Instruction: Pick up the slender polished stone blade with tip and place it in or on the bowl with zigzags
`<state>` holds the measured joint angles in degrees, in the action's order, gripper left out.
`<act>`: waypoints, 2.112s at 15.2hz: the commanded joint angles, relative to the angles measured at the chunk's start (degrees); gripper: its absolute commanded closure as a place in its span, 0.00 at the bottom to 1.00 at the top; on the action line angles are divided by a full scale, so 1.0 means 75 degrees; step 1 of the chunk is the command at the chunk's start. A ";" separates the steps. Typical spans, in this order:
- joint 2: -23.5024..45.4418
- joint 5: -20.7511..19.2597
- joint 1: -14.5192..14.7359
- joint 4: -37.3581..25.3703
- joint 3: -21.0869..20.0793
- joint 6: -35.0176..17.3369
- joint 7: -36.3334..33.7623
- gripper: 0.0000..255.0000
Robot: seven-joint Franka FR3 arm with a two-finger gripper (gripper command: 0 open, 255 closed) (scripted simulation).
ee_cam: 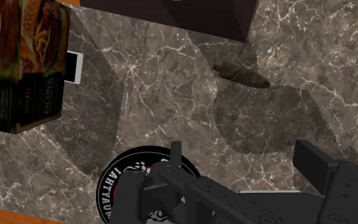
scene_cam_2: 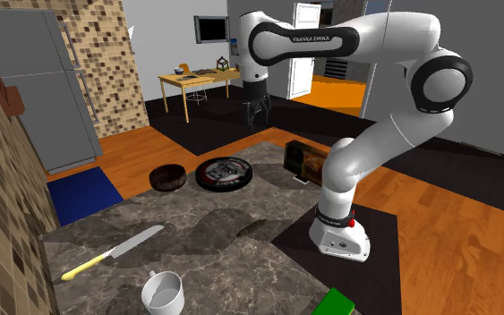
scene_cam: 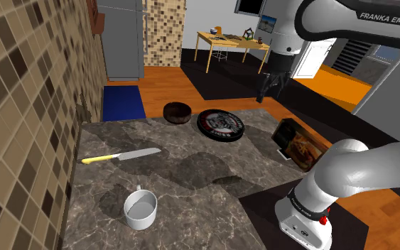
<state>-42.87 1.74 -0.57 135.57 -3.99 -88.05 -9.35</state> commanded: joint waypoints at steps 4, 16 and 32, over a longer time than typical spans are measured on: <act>-0.0079 0.0007 0.0354 0.0819 0.0130 -0.0770 0.0847 0.00; 0.0527 0.0057 0.1792 0.3506 0.0687 -0.4148 0.4261 0.00; 0.3852 0.0866 0.3746 0.4950 0.1559 -0.8924 0.8046 0.00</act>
<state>-15.62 7.51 26.96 172.72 7.43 -153.31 50.39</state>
